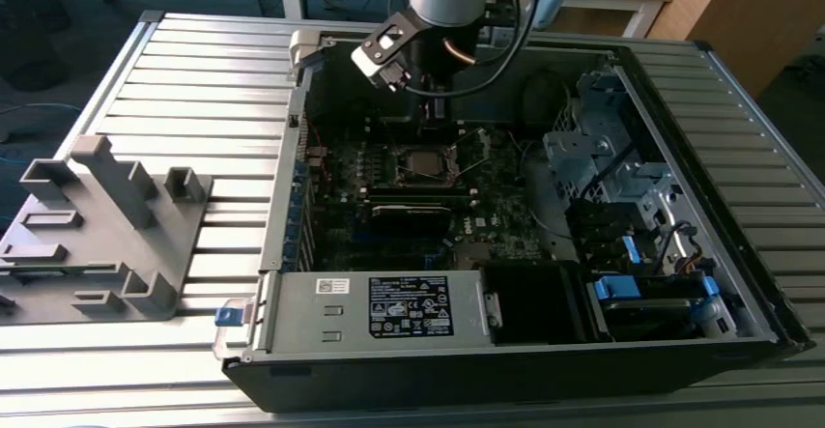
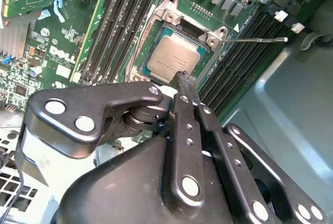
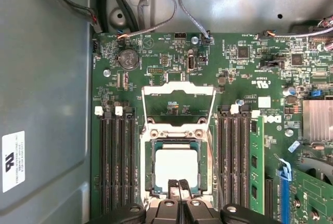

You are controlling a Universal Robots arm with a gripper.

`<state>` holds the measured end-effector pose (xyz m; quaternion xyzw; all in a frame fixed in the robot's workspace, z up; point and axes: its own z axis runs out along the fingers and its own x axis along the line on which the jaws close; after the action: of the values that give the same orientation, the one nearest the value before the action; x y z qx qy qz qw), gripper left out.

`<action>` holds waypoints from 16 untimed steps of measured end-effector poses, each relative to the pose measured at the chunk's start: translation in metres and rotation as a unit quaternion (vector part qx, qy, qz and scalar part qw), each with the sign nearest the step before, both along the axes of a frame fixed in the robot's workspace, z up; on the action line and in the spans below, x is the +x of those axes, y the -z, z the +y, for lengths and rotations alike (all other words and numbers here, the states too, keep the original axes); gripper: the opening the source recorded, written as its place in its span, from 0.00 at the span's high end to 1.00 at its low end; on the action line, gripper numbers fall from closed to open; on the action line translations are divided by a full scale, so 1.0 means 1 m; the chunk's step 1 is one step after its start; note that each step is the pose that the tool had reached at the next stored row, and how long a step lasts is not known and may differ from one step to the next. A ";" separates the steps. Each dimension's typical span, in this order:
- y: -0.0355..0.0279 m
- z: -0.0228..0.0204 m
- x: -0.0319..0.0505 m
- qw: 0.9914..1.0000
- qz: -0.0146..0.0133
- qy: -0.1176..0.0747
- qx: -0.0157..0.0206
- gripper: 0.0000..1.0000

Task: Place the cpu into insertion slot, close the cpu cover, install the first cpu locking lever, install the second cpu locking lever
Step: 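Close the cpu cover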

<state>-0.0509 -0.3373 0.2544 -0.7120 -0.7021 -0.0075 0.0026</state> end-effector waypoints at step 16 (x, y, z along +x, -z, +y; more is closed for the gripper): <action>-0.0060 0.0000 0.0000 1.000 0.000 0.000 0.001 0.89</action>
<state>-0.0509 -0.3373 0.2604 -0.7120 -0.7022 -0.0084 0.0029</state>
